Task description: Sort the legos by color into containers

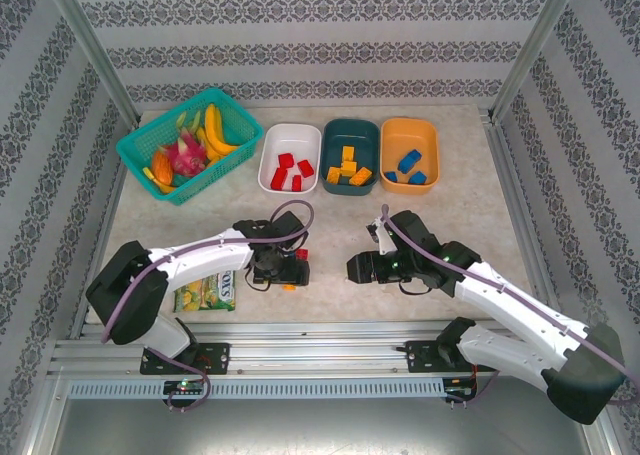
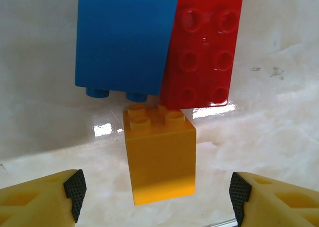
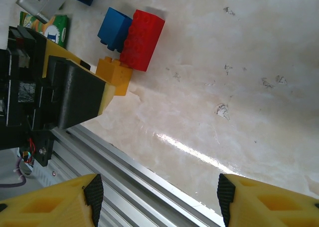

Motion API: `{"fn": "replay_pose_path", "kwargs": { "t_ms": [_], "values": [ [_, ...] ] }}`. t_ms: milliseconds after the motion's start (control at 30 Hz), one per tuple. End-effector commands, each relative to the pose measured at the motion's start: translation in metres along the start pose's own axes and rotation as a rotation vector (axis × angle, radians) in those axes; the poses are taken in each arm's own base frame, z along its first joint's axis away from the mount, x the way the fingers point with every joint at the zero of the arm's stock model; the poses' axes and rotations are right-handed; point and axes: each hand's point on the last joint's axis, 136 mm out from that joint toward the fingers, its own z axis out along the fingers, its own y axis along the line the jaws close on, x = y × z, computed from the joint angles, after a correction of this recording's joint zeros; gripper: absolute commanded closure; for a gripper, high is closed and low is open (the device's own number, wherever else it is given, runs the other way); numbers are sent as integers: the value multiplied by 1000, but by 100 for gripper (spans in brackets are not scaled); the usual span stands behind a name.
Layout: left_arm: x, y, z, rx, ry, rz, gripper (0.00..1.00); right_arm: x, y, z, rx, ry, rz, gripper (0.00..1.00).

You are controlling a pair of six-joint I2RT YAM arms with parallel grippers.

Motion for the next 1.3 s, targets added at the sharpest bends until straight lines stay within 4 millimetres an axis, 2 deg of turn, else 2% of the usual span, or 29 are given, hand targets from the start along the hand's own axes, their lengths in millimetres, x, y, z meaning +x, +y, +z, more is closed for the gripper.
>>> {"fn": "replay_pose_path", "kwargs": {
  "t_ms": [0,333,567,867,1133,1267],
  "values": [
    [-12,-15,-8,22,-56,10,21,4,2,0,-18,8,7,36],
    [-30,-23,0,-33,-59,55,22,0,2,1,-16,10,6,35],
    [-37,-25,14,-70,-31,90,27,0,0,1,-12,8,16,35],
    [-52,-31,27,-98,-16,125,28,-1,-2,2,-10,9,25,35],
    [-53,-25,38,-143,8,135,41,-2,-3,1,-7,11,28,35],
    [-50,-21,40,-171,13,152,43,-3,-2,2,-9,8,27,35]
  ]
}}
